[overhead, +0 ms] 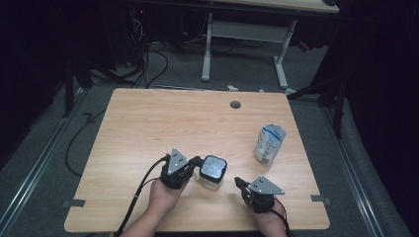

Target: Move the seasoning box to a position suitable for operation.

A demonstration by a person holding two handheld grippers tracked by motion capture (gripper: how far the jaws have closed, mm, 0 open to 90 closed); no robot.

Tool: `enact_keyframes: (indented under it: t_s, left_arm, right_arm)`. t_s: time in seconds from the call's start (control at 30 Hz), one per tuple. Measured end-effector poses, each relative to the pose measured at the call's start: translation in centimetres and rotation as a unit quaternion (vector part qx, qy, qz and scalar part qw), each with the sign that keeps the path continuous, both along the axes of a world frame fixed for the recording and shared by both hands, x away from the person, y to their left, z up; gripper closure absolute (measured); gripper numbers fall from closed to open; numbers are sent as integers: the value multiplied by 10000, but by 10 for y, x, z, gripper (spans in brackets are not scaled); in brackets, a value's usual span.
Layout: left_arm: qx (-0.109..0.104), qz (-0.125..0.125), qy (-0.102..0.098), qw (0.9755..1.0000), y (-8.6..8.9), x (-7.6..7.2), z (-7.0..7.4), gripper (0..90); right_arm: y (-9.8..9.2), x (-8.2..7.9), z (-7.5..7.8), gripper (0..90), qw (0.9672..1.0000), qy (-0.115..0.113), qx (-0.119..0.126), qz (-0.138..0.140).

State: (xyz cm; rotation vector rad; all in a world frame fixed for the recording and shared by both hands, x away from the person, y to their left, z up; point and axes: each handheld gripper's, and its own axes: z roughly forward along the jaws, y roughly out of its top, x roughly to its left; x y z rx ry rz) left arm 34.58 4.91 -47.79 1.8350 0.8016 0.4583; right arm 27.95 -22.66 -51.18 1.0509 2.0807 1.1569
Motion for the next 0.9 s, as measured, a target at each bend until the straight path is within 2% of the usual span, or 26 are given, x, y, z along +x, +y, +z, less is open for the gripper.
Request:
enact_keyframes:
  t_s: [0.7,0.9]
  left_arm:
    - [-13,10,7,10000,1,0,-1,900]
    - [-25,8,4,10000,1,0,-1,900]
  right_arm:
    - [2,0,-1,895,10000,4,7,36]
    - [7,1,7,897,9999,-82,101,114]
